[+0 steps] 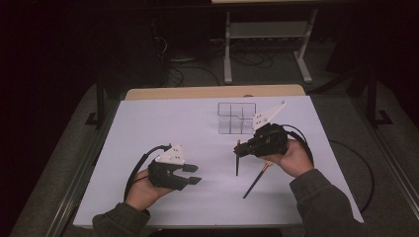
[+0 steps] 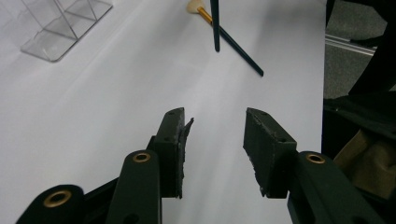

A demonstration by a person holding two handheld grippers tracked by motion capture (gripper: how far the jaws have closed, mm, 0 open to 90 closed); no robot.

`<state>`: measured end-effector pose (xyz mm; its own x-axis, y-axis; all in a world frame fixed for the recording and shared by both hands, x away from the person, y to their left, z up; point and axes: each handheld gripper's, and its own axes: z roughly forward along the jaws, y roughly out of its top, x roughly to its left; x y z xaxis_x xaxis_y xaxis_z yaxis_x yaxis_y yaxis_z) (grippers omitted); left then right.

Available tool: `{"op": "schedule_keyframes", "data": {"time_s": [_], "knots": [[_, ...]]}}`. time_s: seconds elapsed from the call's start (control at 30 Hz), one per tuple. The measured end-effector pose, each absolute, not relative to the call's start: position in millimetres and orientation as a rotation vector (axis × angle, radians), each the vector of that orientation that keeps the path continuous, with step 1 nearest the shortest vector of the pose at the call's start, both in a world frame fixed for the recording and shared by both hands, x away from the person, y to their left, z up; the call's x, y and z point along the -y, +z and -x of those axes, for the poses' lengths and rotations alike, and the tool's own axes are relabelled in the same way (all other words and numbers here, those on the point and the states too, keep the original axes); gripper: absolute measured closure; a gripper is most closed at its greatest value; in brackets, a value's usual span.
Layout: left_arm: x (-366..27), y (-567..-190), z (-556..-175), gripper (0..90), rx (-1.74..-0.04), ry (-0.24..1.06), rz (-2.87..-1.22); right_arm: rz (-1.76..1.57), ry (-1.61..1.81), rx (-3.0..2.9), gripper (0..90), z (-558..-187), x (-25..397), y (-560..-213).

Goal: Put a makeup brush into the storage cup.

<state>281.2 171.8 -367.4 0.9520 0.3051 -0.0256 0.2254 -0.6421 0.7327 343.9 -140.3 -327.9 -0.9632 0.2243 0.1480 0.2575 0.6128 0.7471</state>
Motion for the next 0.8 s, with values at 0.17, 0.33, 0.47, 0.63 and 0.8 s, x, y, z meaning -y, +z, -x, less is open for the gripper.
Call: {"op": "schedule_keyframes", "data": {"time_s": [0.17, 0.33, 0.47, 0.63, 0.8], "knots": [[-177.8, -369.1, -277.9, 56.0, -0.385, 0.130, -2.282, 0.419, -1.294, 2.798, 82.6, -347.5, 142.4, -325.6], [-183.5, -371.0, -275.2, 55.0, -0.401, 0.140, -2.272, 0.431, -1.279, 2.804, 82.6, -350.7, 142.2, -324.0], [-189.7, -372.5, -273.8, 54.7, -0.421, 0.132, -2.249, 0.444, -1.291, 2.802, 82.6, -352.4, 143.2, -321.1], [-195.0, -371.5, -270.7, 54.8, -0.430, 0.141, -2.257, 0.459, -1.303, 2.811, 82.6, -357.5, 147.7, -316.6], [-200.0, -371.3, -269.6, 53.1, -0.446, 0.145, -2.259, 0.483, -1.299, 2.810, 82.6, -361.1, 150.8, -313.9]]}}
